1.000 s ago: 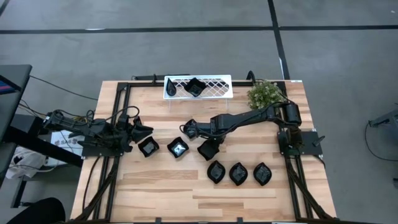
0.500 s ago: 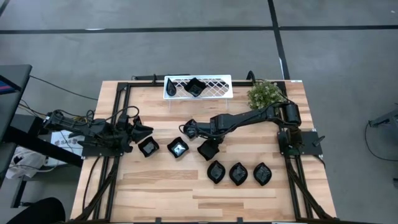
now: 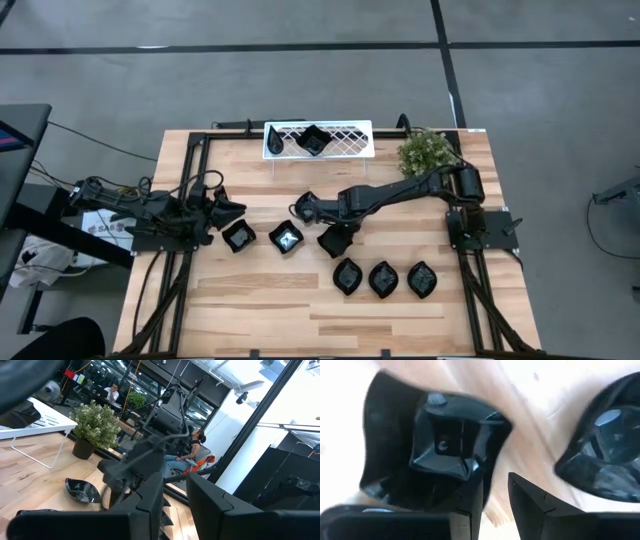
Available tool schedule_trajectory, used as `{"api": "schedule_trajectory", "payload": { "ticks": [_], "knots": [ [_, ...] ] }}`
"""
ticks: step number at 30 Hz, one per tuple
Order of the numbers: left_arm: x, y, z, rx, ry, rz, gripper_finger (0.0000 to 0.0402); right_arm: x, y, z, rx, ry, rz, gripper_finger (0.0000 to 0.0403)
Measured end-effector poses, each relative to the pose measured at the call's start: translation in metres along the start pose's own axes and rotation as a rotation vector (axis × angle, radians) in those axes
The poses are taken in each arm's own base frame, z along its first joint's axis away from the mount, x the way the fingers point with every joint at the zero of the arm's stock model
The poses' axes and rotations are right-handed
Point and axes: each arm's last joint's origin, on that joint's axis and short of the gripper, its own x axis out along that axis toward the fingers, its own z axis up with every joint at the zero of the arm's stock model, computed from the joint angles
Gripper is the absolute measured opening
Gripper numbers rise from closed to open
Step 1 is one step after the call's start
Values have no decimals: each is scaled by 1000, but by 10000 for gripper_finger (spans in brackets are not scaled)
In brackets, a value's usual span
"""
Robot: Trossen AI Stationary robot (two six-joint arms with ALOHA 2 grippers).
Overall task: Pick & Place Mini shaped plates
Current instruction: Stack the distorted square-shaped plate on top of the distorted square-shaped plate on the shelf
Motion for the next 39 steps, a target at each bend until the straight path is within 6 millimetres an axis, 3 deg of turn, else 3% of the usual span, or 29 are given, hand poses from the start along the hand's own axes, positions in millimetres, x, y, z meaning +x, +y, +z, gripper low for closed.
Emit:
{"api": "schedule_trajectory", "payload": {
  "ticks": [39],
  "knots": [
    [0, -1, 1, -5, -12, -6, 88, 4, 4, 4, 11, -92, -1, 87]
  ]
}}
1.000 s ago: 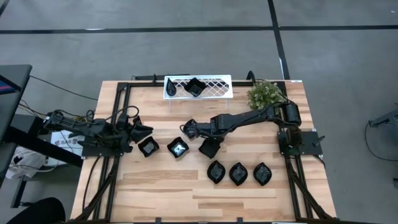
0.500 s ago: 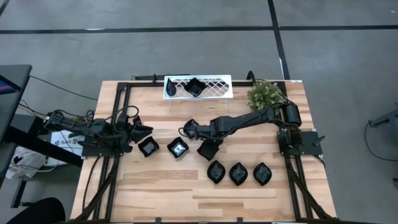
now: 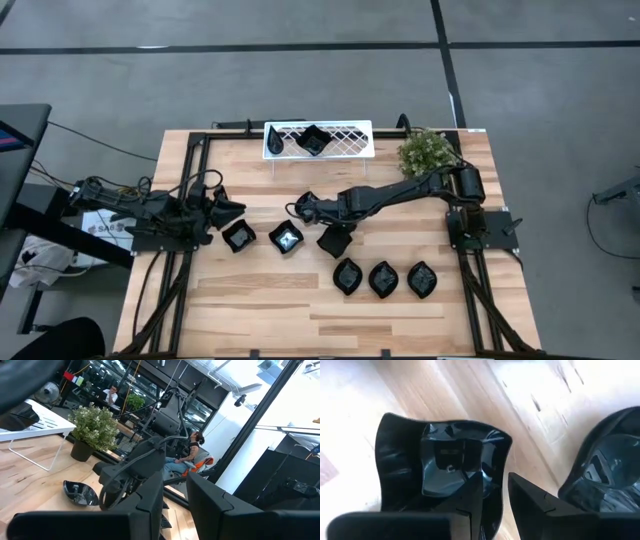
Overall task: Pick & Place Mini shaped plates
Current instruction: Stack the distorted square-shaped plate on top of the distorted square-shaped plate on the shelf
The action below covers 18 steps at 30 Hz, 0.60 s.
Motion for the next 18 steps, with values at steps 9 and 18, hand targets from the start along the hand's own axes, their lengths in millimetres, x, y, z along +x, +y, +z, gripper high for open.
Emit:
{"api": "schedule_trajectory", "payload": {
  "ticks": [9, 18],
  "knots": [
    [0, 0, 0, 0, -1, -1, 88, 13, -4, -11, 45, 36, -21, 87],
    [0, 0, 0, 0, -1, 0, 88, 12, -5, -11, 45, 39, -22, 79]
  ]
}}
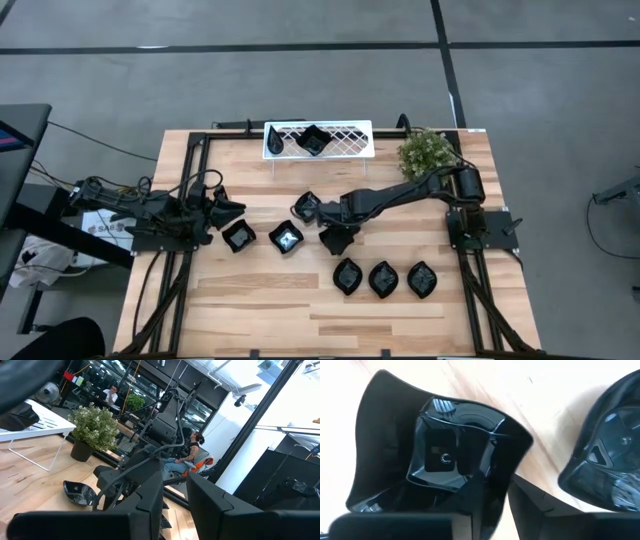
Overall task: Pick & Place Mini shaped plates
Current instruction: Stack the distorted square-shaped plate on top of the distorted square-shaped plate on the shelf
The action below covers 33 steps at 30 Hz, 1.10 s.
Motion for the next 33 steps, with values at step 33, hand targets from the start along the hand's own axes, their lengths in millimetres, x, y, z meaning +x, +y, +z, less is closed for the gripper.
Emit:
{"api": "schedule_trajectory", "payload": {
  "ticks": [33],
  "knots": [
    [0, 0, 0, 0, 0, 0, 88, -91, -6, 12, 18, -102, 72, 1]
  ]
}}
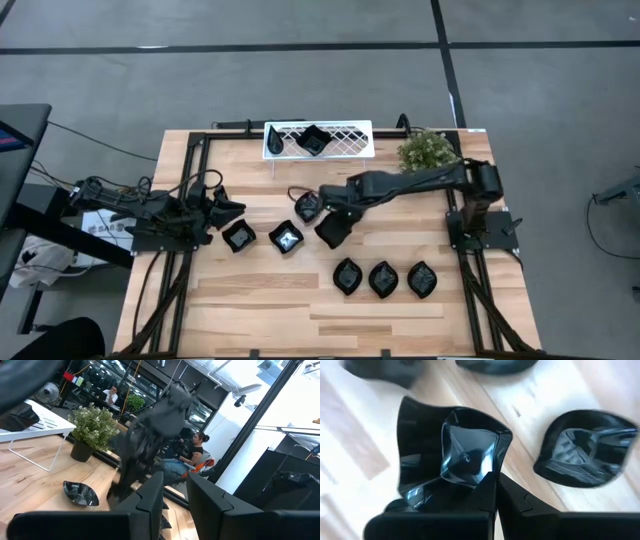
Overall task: Pick & Place Mini shaped plates
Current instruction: Stack the distorted square-shaped plate on top of the distorted square-shaped plate on the shelf
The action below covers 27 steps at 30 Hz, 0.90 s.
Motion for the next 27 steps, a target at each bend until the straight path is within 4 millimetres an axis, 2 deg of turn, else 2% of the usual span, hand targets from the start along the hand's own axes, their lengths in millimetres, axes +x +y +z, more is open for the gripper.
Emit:
{"api": "schedule_trajectory", "payload": {
  "ticks": [8, 15, 21, 27],
  "knots": [
    [0, 0, 0, 0, 1, 0, 88, -69, -13, 4, 58, -136, 137, 1],
    [0, 0, 0, 0, 1, 0, 88, -111, -26, -1, 91, -255, 209, 1],
    [0, 0, 0, 0, 0, 0, 88, -130, -29, -3, 96, -337, 262, 0],
    [0, 0, 0, 0, 1, 0, 88, -131, -30, -1, 98, -349, 270, 0]
  ]
}}
